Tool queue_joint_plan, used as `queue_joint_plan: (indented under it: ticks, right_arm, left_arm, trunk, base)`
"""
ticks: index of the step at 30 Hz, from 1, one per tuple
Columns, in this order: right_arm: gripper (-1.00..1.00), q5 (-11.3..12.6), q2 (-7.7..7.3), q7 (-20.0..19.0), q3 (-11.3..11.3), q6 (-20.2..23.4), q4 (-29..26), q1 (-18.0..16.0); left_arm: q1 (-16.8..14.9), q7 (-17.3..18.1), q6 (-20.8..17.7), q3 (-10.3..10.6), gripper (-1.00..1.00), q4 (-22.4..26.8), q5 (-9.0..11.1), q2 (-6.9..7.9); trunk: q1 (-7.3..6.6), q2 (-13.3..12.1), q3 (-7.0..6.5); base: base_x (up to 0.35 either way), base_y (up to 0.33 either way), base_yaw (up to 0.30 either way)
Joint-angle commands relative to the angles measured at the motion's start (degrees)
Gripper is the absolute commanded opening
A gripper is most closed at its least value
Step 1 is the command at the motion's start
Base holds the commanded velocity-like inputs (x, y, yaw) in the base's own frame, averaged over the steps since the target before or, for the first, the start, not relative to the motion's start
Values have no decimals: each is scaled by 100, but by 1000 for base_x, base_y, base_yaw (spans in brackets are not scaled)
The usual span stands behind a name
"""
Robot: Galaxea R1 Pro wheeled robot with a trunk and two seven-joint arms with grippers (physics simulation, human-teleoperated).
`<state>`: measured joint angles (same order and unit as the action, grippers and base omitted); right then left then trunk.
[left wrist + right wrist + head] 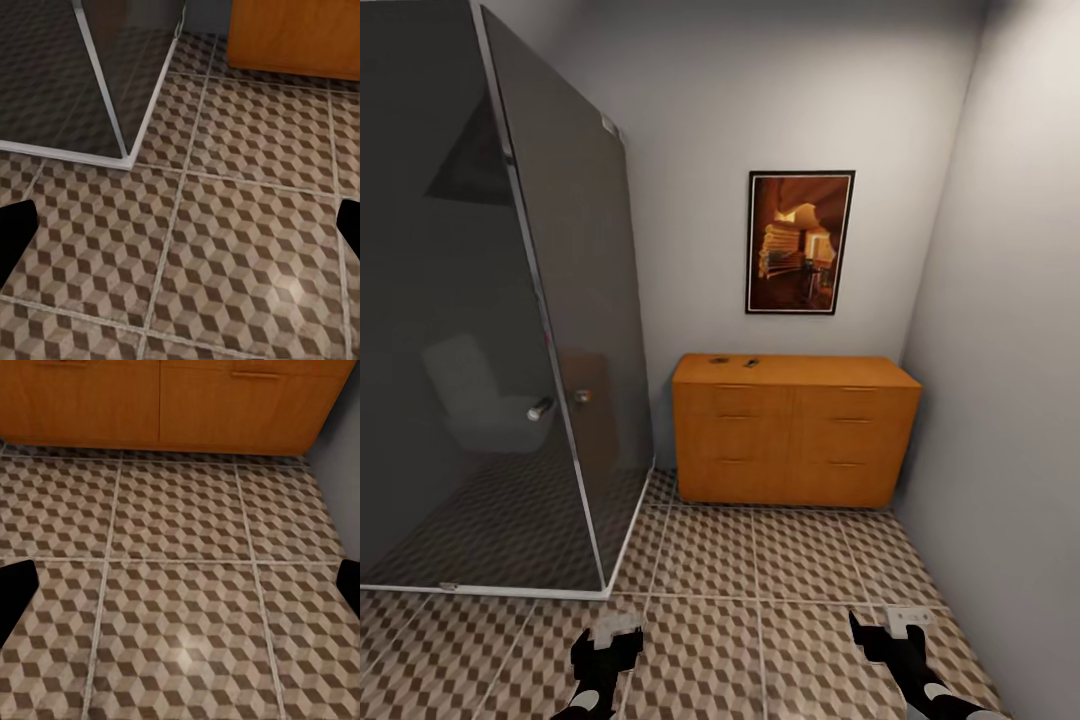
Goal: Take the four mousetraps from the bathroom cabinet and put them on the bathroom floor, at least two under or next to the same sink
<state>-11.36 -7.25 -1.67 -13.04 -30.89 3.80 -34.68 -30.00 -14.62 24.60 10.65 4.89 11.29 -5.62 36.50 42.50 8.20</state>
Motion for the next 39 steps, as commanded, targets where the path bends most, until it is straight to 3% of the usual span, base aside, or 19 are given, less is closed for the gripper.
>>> queue_joint_plan:
  ticks: [1, 39]
  right_arm:
    - [100, -33, -4, -17, -50, -37, 24, -9]
    - [100, -33, 5, -15, -50, -15, 33, -12]
  left_arm:
    - [-6, -23, 19, 51, 100, -6, 49, -1]
    - [-6, -23, -11, 51, 100, -6, 49, -1]
  trunk:
    - [5, 7, 9]
    - [5, 7, 9]
  base:
    - [328, 0, 0]
    - [328, -37, 0]
